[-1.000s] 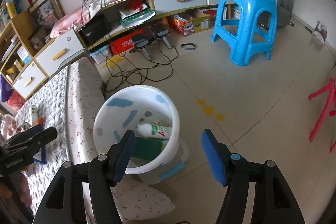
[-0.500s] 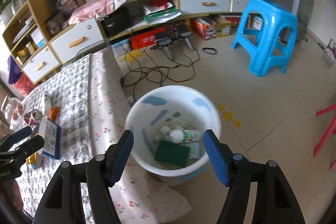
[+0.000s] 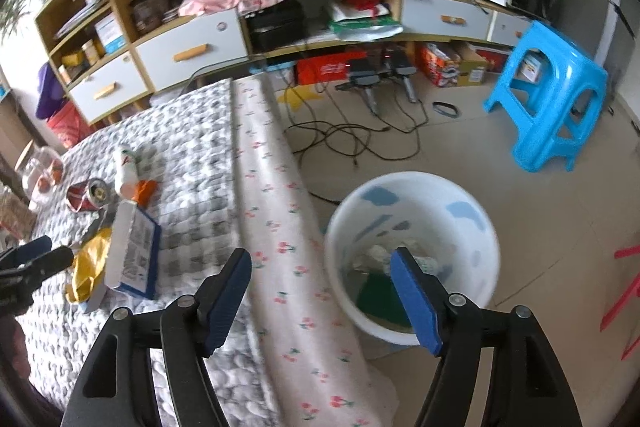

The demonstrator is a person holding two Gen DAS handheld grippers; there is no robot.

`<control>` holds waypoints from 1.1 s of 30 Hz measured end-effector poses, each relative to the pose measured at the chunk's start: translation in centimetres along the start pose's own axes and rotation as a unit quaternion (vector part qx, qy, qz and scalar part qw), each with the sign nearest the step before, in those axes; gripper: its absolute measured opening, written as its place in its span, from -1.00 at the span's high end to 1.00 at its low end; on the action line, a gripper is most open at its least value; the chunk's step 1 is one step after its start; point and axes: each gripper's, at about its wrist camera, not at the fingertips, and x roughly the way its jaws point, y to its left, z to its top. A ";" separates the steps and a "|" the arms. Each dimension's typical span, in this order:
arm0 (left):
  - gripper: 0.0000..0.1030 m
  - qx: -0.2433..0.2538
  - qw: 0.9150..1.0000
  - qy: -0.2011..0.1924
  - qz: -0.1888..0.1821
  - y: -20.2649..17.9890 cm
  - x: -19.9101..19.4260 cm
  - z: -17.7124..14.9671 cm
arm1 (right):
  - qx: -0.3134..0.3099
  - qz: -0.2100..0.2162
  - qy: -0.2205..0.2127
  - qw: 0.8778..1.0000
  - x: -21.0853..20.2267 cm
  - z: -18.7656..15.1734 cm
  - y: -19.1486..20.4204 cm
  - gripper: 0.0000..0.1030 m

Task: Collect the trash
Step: 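Grasp the white plastic strip with the right gripper while the left gripper reaches the red can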

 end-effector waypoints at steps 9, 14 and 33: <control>-0.83 -0.054 0.998 0.022 0.026 6.7 0.2 -1.4 | -0.045 0.028 0.007 0.999 1.3 0.5 6.8 -0.43; -0.83 -0.077 0.996 0.023 0.032 9.4 -0.2 -2.0 | -0.073 0.049 0.017 0.996 2.4 0.4 11.0 -0.43; -0.83 -0.103 0.994 -0.010 0.039 13.2 1.5 0.2 | -0.136 0.064 0.060 0.987 6.4 -0.1 17.4 0.63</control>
